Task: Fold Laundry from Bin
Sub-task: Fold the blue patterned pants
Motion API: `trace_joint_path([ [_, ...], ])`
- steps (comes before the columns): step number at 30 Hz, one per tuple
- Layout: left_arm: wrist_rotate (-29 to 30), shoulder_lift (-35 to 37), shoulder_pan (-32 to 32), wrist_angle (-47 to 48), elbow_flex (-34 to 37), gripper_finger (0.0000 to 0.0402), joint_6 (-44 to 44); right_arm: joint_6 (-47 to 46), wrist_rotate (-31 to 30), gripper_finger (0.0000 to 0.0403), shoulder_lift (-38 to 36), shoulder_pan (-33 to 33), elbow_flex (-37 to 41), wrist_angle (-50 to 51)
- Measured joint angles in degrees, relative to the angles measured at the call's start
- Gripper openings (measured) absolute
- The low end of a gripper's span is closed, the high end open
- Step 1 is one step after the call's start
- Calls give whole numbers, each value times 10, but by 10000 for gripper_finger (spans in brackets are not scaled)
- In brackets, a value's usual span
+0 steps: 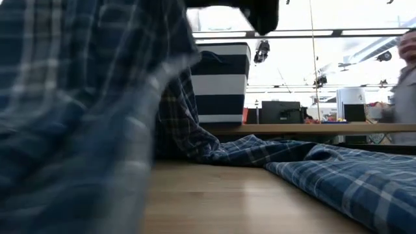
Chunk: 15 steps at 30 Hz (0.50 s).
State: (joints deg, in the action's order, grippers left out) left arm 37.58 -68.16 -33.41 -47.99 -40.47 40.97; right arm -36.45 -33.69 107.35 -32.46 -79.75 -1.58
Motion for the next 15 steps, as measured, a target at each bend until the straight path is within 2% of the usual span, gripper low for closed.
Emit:
trace_joint_path([
  [2,0,1,2,0,0,0,0,0,-4,148,0,4,-1,1],
  [6,-2,13,3,7,0,0,0,37,8,31,-7,2,-29,16],
  [11,-7,55,3,39,0,0,4,68,69,9,-41,-9,-127,128],
  [15,-10,97,3,111,0,0,21,64,200,9,-71,-16,-241,258],
])
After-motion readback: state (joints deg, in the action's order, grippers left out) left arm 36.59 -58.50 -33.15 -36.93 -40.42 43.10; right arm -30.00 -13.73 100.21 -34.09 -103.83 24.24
